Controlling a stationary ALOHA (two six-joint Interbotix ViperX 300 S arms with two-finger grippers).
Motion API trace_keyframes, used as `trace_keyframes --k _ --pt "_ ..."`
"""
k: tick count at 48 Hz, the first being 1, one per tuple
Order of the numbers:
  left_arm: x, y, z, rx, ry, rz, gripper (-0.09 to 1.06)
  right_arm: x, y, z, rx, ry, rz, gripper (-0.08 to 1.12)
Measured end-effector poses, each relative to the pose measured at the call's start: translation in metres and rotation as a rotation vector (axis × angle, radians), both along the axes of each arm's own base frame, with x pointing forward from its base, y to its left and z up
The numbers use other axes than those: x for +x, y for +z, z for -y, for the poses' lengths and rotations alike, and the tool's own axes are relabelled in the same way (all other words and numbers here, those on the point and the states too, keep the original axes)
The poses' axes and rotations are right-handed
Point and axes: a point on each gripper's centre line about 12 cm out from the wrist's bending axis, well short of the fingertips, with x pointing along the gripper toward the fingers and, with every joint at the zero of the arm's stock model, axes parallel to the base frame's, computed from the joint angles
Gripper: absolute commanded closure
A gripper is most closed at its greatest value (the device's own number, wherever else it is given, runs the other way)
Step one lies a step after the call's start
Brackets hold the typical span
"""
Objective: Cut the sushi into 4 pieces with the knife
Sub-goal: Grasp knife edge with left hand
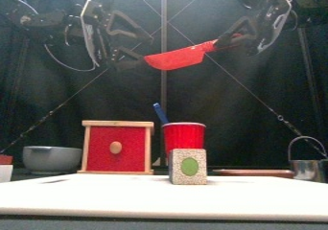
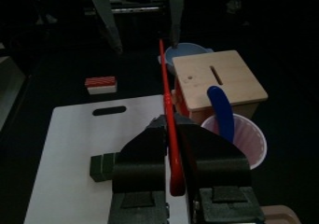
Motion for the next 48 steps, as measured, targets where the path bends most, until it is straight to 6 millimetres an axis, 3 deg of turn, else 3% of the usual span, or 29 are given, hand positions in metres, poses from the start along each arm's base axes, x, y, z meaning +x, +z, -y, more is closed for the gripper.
trace_keyframes --k 23,38,48 --pt "0.012 -0.009 -0.007 0.032 0.001 0.012 0.25 0.002 -0.002 -0.001 -0.007 0.007 -0.007 0.98" --pt "0.01 -0.014 -0.003 0.096 -0.051 -0.007 0.61 0.002 -0.003 -0.002 -0.014 0.013 -0.011 0.98" --pt "0.006 -0.022 0.003 0.156 -0.107 -0.035 0.84 0.01 -0.017 -0.003 -0.006 0.019 -0.061 0.98"
